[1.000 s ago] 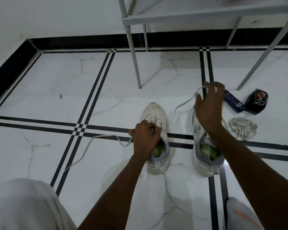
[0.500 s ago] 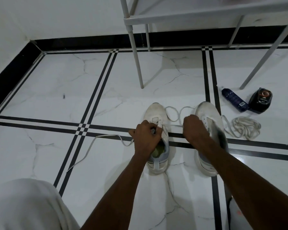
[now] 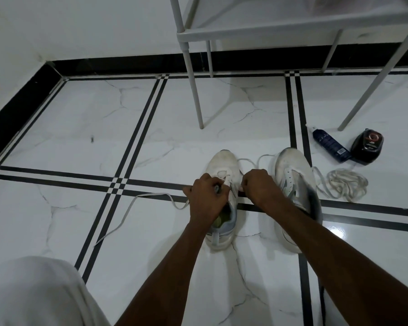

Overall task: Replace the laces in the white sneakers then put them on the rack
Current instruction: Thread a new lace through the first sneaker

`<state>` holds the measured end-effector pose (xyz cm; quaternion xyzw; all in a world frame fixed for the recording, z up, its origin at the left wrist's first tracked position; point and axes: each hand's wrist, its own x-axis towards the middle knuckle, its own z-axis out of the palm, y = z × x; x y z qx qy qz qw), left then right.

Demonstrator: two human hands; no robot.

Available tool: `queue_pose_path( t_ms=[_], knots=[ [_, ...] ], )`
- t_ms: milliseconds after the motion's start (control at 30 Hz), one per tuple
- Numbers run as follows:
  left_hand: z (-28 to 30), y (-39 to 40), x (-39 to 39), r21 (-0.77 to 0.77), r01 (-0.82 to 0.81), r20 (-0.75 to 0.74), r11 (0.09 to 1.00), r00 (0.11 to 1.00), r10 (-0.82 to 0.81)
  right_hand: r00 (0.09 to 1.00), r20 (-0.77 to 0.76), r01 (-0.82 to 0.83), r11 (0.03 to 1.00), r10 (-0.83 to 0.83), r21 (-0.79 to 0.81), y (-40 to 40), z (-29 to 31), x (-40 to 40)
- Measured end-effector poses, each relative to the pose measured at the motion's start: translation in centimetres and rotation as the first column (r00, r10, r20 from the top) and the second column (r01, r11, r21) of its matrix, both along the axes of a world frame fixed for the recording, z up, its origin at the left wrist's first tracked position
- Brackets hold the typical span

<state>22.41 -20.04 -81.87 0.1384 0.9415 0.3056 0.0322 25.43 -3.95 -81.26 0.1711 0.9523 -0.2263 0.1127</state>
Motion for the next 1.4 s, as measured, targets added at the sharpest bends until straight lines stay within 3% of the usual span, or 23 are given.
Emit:
queue_pose_path(
  t_ms=[67,133,233,333,433,500,533,600,633,700,767,833,933,1000,1067,1100,1167,1200,1267,1333,1400],
  knots=[
    [0.2,0.2,0.0,-0.002,-0.002,0.01,1.0,1.0,0.002,1.0,0.005,0.003,0.999,-0.003,-0.032,0.3,0.6,-0.1],
    [0.6,0.2,0.0,0.004,-0.004,-0.019,1.0,1.0,0.004,0.998,0.005,0.055,0.981,-0.055,-0.184,0.9,1.5,-0.2],
    [1.1,0.2,-1.2,0.172,0.017,-0.063,0.985,0.998,-0.006,0.992,-0.037,0.096,0.907,-0.122,-0.411,1.9,3.3,-0.1],
    [2.7,1.3,-3.1,0.349,0.207,0.083,0.914,0.965,-0.251,0.954,-0.123,0.144,0.774,-0.275,-0.616,2.7,5.6,-0.4],
    [4.5,2.7,-4.1,0.356,0.344,0.222,0.869,0.872,-0.436,0.942,-0.142,0.134,0.727,-0.305,-0.673,3.5,7.5,-0.5],
    [4.6,2.9,-4.7,0.385,0.259,0.208,0.886,0.911,-0.356,0.951,-0.147,0.11,0.744,-0.271,-0.659,4.3,8.0,-0.6],
    [4.7,2.8,-5.1,0.373,0.15,0.205,0.916,0.949,-0.239,0.955,-0.149,0.099,0.75,-0.256,-0.654,4.6,8.2,-0.6],
    [4.3,1.9,-6.3,0.185,-0.086,0.159,0.979,0.986,0.057,0.96,-0.149,0.091,0.764,-0.239,-0.638,5.3,8.2,-0.6],
    [4.3,1.4,-6.7,0.122,-0.147,0.149,0.981,0.98,0.129,0.962,-0.149,0.088,0.773,-0.23,-0.628,5.5,8.2,-0.6],
    [4.2,1.2,-7.3,0.184,0.04,0.168,0.982,0.983,-0.072,0.966,-0.145,0.079,0.777,-0.216,-0.625,5.7,8.1,-0.8],
    [5.5,2.0,-6.7,0.322,0.281,0.191,0.904,0.916,-0.353,0.971,-0.149,0.055,0.777,-0.189,-0.627,5.5,8.1,-1.1],
    [6.0,3.0,-6.5,0.344,0.357,0.197,0.868,0.877,-0.439,0.974,-0.15,0.037,0.775,-0.168,-0.631,5.1,8.0,-1.5],
    [5.9,3.2,-6.9,0.217,0.356,0.147,0.909,0.909,-0.391,0.978,-0.145,0.025,0.772,-0.15,-0.635,4.8,7.9,-1.8],
    [5.9,3.1,-7.1,0.134,0.258,0.077,0.957,0.96,-0.27,0.977,-0.144,0.028,0.767,-0.157,-0.641,5.1,7.8,-1.7],
    [6.1,2.4,-7.5,0.054,-0.069,-0.036,0.996,0.997,0.071,0.973,-0.147,0.038,0.755,-0.178,-0.655,5.5,7.8,-1.5],
    [6.1,1.6,-8.1,0.038,-0.242,-0.073,0.97,0.967,0.244,0.971,-0.149,0.045,0.757,-0.186,-0.652,5.6,7.8,-1.4],
    [5.3,-0.3,-9.3,0.036,-0.363,-0.029,0.931,0.931,0.364,0.97,-0.148,0.056,0.763,-0.195,-0.644,5.8,7.8,-1.3],
    [5.0,-0.9,-9.6,0.05,-0.295,0.022,0.954,0.955,0.294,0.969,-0.149,0.057,0.762,-0.199,-0.645,5.7,7.8,-1.4],
    [5.1,-0.3,-8.9,0.19,0.024,0.065,0.981,0.997,-0.037,0.967,-0.156,0.055,0.763,-0.201,-0.644,5.3,7.9,-1.6],
    [5.4,1.6,-7.4,0.248,0.295,0.116,0.923,0.937,-0.33,0.967,-0.163,0.052,0.776,-0.197,-0.629,4.9,7.8,-2.0],
    [5.5,2.9,-7.0,0.23,0.336,0.136,0.914,0.918,-0.372,0.967,-0.168,0.048,0.781,-0.193,-0.622,4.5,7.6,-2.3]
  ],
)
